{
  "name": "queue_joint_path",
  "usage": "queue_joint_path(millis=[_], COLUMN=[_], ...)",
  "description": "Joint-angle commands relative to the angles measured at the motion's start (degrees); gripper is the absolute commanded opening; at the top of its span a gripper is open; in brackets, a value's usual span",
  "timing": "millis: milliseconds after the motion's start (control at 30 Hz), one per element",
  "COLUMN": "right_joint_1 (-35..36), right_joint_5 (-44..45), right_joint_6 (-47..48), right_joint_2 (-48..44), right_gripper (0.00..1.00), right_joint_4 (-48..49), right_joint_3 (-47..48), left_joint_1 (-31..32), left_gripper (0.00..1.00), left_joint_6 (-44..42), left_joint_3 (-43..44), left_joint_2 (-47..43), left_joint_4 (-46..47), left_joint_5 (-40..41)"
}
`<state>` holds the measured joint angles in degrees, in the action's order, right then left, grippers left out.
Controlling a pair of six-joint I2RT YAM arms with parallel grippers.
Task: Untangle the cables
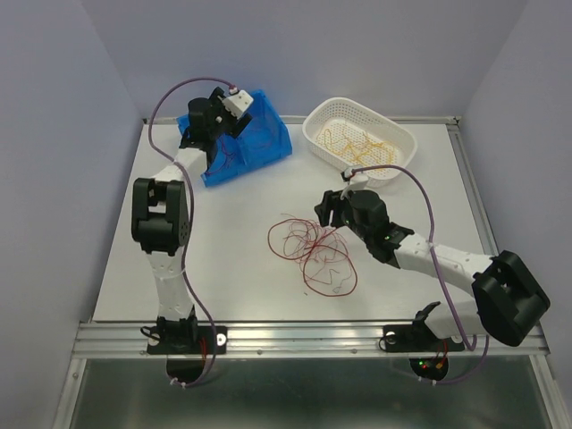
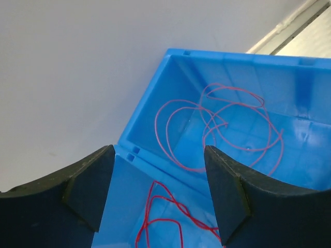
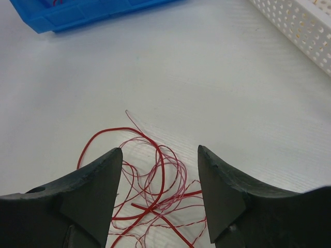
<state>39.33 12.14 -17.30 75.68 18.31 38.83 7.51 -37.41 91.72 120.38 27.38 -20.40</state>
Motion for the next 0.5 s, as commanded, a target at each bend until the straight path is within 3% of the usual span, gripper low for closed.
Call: queue_joint_path(millis=[0,67,167,267,467], right_joint_1=[-0.40,-0.48,-0.48,-0.40,0.92], right_joint_5=[-2.03,-4.57,-7.12,-9.24,-11.53], right_joint_6=[-0.72,-0.46,-0.37,0.16,-0.19], right_joint_2=[1.13,1.75,4.21,7.89,10.72], right_gripper=[0.66,0.71,0.73,0.70,0.60], right_joint_4=[0.06,-0.81,-2.57,-6.78,-9.60], right_joint_3=[2.30,2.39,3.53,5.55,7.23], left_joint_1=[0.23,0.23,0.40,1.10,8.92], left_gripper=[0.84,0.87,0.88,0.87,0.84], left_joint_6=[0.49,0.41,-4.75,-6.97,-10.23], left_joint_3=[-6.08,-10.83,-14.10,-19.01,-36.23], left_joint_2=[-15.40,-21.66,-28.85,-33.70,-42.76], left_joint_4=[3.39,2.25,-13.15,-17.96,-17.10], left_joint_5=[-2.36,-3.67,-15.48,-20.63,-16.52])
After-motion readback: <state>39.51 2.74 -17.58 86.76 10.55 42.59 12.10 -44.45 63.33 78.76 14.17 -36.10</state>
